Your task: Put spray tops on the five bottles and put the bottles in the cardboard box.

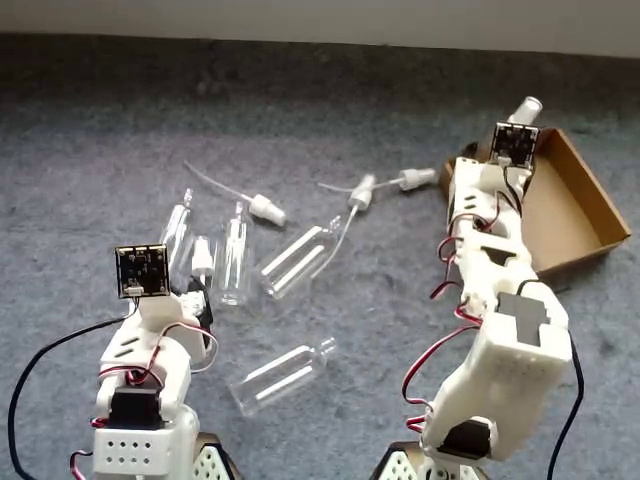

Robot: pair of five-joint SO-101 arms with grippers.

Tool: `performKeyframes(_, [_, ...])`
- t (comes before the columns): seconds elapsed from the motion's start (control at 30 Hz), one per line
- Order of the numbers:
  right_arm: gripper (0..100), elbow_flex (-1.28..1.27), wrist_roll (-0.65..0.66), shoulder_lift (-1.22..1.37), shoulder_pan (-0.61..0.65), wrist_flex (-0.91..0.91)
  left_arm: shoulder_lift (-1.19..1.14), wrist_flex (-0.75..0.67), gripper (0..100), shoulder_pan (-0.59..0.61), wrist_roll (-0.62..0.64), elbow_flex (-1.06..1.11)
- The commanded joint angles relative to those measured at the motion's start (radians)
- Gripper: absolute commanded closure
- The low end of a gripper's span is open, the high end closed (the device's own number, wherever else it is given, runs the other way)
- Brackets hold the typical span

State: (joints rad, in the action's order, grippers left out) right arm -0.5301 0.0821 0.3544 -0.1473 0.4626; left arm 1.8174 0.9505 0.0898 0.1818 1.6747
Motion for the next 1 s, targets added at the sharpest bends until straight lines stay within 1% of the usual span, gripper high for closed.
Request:
performKeyframes(0.0, [70.7,0.008,-0.005,-0.028,0.007,0.010,0.010,0.002,100,0.002,0.003,0.019])
performKeyframes(0.1, [70.7,0.008,-0.005,-0.030,0.005,0.008,0.010,0.002,100,0.002,0.003,0.019])
performKeyframes(0.17, [70.7,0.008,-0.005,-0.047,0.005,-0.031,0.010,0.002,100,0.002,0.003,0.019])
performKeyframes(0.3, [70.7,0.010,-0.005,-0.143,0.010,-0.191,0.010,0.002,100,0.002,0.003,0.019])
performKeyframes(0.47, [70.7,0.010,-0.005,-0.266,0.012,-0.309,0.010,0.002,100,0.002,0.003,0.019])
performKeyframes(0.7, [70.7,0.010,-0.005,-0.407,0.012,-0.529,0.010,0.003,100,0.002,0.003,0.019])
performKeyframes(0.97, [70.7,0.013,-0.005,-0.579,0.012,-0.849,0.010,0.003,100,0.002,0.003,0.019])
